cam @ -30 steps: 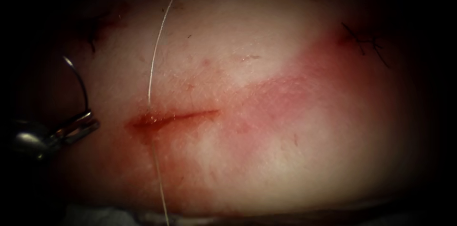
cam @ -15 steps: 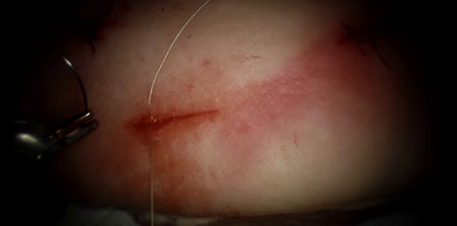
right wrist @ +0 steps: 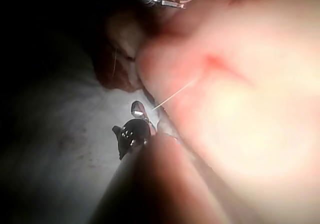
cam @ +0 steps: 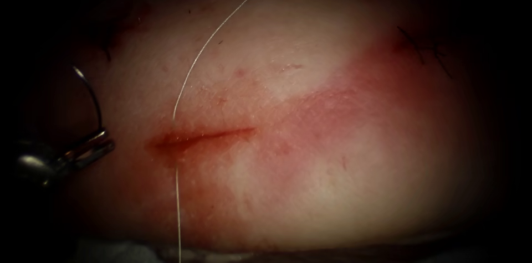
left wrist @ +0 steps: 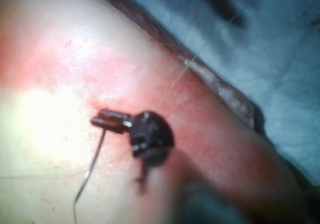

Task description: Wound Closure

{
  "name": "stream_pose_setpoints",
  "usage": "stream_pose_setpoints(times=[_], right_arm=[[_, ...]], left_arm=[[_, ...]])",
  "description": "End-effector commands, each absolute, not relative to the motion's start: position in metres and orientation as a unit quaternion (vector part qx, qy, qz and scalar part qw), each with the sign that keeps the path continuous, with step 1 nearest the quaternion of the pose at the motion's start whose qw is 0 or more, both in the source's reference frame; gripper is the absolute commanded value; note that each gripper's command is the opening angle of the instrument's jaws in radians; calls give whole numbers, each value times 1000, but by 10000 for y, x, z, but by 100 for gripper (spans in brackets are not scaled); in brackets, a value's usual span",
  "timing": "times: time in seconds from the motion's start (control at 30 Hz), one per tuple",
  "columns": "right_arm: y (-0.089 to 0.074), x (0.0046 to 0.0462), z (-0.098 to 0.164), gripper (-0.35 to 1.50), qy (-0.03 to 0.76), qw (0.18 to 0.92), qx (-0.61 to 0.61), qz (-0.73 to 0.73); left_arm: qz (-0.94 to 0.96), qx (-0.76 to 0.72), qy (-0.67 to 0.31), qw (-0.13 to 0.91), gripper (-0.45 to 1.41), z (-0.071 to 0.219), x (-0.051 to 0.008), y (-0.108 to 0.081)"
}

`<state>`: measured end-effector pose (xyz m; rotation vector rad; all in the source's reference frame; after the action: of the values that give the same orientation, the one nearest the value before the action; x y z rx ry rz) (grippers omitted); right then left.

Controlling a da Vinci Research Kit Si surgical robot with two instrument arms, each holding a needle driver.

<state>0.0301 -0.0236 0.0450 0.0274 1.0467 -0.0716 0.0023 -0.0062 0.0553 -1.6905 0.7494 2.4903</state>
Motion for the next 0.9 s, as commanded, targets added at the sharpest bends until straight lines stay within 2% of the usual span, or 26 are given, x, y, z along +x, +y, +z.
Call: stream_pose_setpoints(times=[0.03,0.13,0.37,0.9], right_arm=[[-219,294,472,148,491,870,5,-33],[-187,296,510,145,482,875,-14,-45],[-144,348,610,145,495,864,-30,-87],[-142,432,724,141,522,839,-49,-144]], left_arm=[[803,-545,240,20,-45,560,18,-67],[803,-545,240,21,-45,560,17,-67],[803,-545,240,20,-45,560,18,-67],[802,-546,240,20,-45,560,20,-66]])
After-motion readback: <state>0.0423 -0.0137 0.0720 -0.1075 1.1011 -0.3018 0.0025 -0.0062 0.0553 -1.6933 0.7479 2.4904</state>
